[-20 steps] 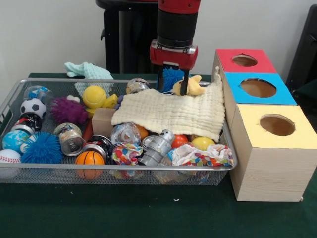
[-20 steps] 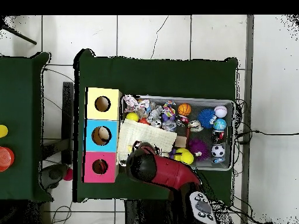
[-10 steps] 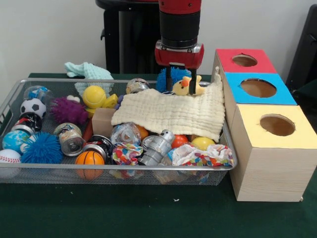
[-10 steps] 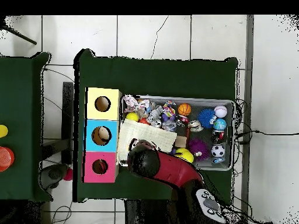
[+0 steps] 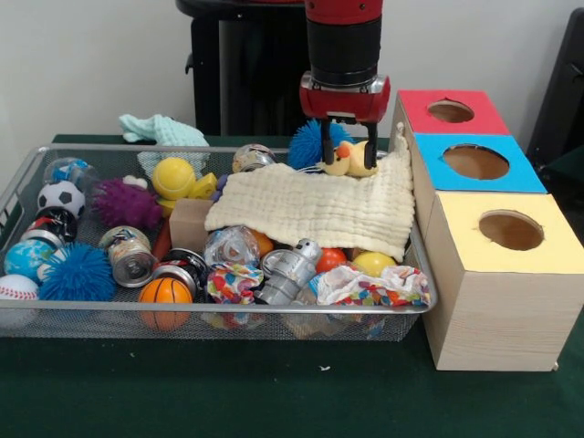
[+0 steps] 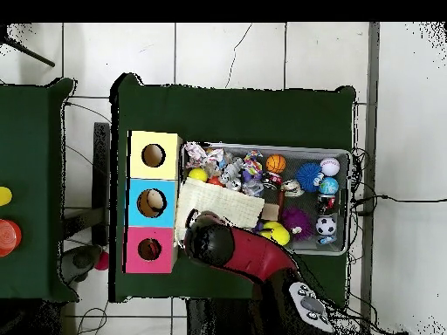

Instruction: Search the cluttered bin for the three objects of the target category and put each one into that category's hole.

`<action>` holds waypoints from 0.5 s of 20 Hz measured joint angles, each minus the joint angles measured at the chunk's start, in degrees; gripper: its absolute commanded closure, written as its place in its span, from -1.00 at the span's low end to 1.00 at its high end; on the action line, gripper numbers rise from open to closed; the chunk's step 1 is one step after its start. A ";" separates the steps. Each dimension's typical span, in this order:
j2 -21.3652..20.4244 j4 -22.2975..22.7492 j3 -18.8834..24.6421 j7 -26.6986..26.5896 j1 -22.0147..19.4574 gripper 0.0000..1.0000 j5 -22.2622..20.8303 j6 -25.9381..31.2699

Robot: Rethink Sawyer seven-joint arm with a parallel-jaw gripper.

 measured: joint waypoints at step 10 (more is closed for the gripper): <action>0.22 0.04 -0.02 0.00 0.77 -1.00 0.01 2.95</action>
